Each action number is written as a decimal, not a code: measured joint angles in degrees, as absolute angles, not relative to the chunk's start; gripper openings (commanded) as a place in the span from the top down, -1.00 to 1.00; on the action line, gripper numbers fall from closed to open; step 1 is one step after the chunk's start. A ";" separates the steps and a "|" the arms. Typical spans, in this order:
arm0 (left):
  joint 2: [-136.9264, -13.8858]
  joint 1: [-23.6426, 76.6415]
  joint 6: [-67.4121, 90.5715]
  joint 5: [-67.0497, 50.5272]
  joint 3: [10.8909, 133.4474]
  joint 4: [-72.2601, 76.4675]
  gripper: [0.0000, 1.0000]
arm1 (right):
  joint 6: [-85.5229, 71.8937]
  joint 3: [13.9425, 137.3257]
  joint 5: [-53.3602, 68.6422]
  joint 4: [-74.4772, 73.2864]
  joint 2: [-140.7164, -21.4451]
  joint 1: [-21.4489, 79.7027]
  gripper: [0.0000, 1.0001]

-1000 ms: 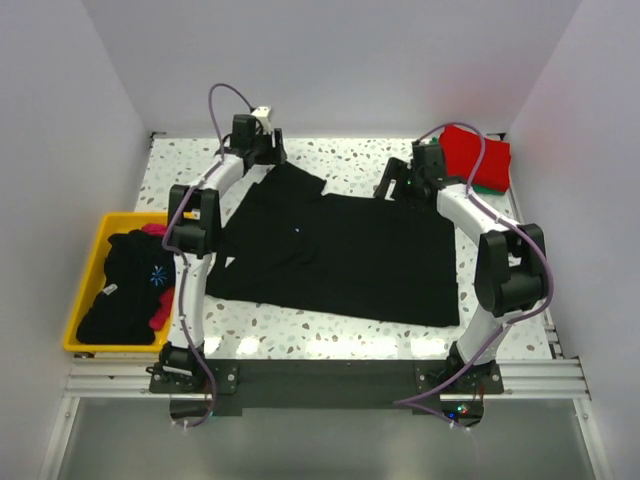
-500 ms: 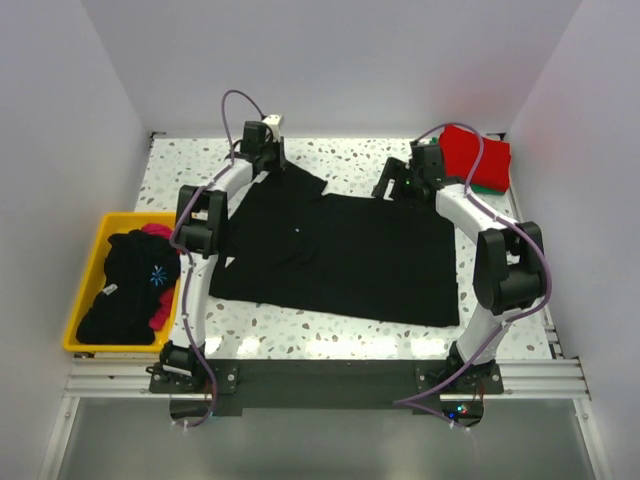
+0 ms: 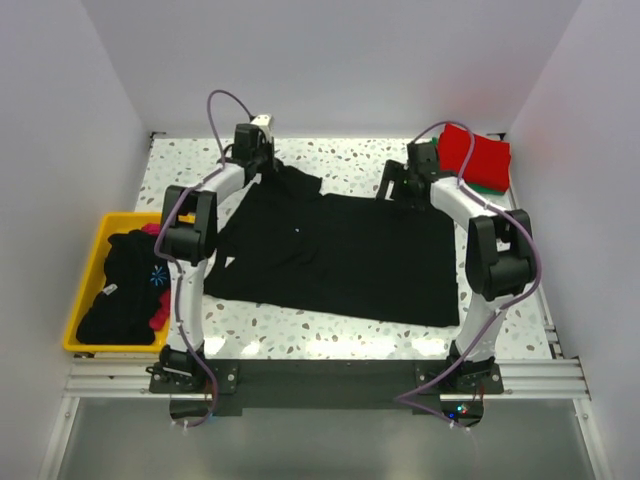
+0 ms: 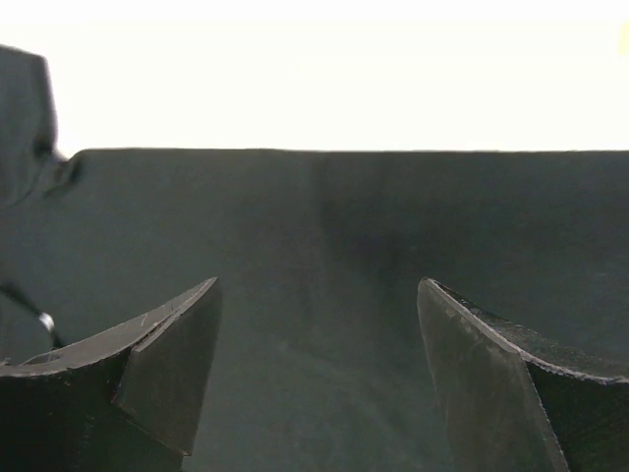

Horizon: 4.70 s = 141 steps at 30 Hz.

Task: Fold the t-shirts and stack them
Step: Fold the tshirt

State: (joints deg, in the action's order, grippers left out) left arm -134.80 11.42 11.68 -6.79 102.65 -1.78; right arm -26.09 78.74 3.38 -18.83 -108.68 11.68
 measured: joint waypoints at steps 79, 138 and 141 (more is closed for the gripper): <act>-104.81 8.01 24.93 -11.90 80.86 4.64 1.00 | -26.76 80.64 -7.68 -16.62 -110.19 -3.81 0.56; -111.11 8.01 24.45 -13.32 84.53 3.33 1.00 | -25.12 86.06 -1.74 -10.70 -119.79 -3.88 0.97; -111.11 8.01 24.45 -13.32 84.53 3.33 1.00 | -25.30 86.21 -1.74 -10.94 -119.70 -3.88 0.97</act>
State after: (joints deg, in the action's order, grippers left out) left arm -111.11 8.01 24.45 -13.32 84.53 3.33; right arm -25.30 86.21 -1.74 -10.94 -119.70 -3.88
